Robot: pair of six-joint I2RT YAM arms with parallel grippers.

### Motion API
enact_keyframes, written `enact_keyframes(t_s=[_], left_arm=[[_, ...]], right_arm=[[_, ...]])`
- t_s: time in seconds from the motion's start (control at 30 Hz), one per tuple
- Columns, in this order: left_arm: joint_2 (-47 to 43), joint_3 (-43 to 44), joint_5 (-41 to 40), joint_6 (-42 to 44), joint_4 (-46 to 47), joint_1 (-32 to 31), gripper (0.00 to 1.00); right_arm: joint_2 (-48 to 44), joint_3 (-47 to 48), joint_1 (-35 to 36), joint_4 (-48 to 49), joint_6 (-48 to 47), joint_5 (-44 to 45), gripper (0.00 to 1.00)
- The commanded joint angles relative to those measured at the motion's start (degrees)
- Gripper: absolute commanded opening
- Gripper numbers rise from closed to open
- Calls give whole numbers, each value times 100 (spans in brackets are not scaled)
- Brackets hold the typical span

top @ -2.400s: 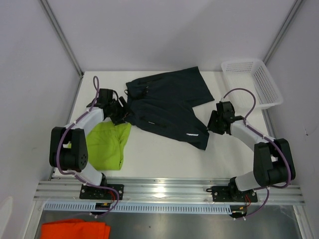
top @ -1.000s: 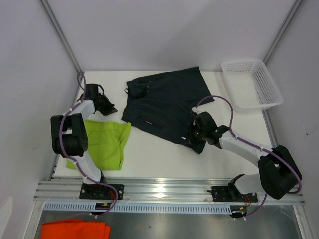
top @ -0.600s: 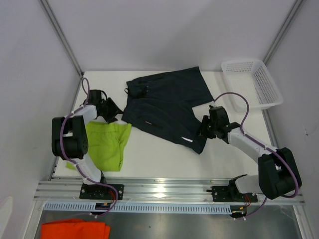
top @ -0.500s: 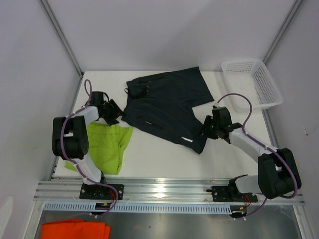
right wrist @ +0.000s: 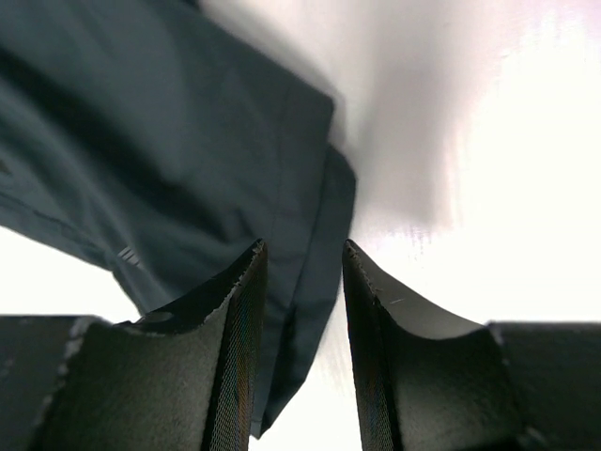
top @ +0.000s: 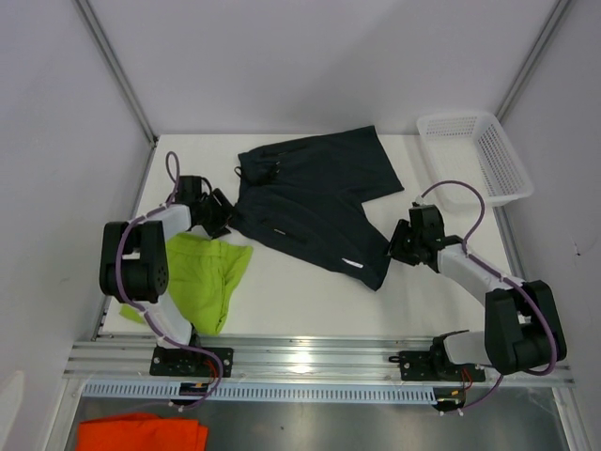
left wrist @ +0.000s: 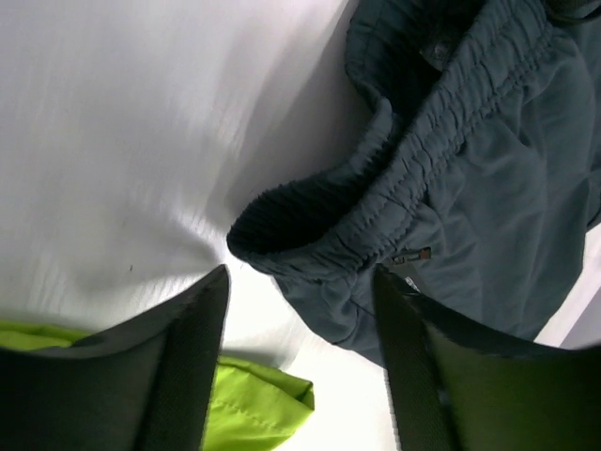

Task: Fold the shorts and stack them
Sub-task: Flatten the shorts out

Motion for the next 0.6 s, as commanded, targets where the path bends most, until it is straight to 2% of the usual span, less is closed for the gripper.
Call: enact_keyframes(t_s=[0.0,0.03,0.07,0.13,0.17,0.2,0.23,0.27,0.3,0.47,0.57], left_arm=[[222,287,-65,-83,217,-60,63],[275,348,-109,-83,217,-60,58],[345,366,-153,-75,217,-60,46],[407,419,-250,-101,287,-60,35],[442,428,-259,-136,322,-60,24],[495,454,-259,-136,366,-60,20],[513,472,-259,-145,375,-60,9],[539,489,-268,-145,366,-51,3],[557,524,-268,-145,314,-60,0],[399,578,-233,-75,191,211,0],[284,603,-75,-22,138,449,0]], right_arm=[[111,8,-66,215,-60,223,40],[190,17,-66,224,-60,284,40],[252,26,-66,241,-60,311,40],[479,87,-66,259,-69,355,40],[568,122,-75,294,-51,372,40],[656,192,-75,312,-42,407,40],[813,219,-75,338,-16,408,39],[884,245,-75,391,1,590,39],[946,272,-84,417,2,618,38],[1288,351,-101,681,63,479,36],[1386,421,30,681,37,478,30]])
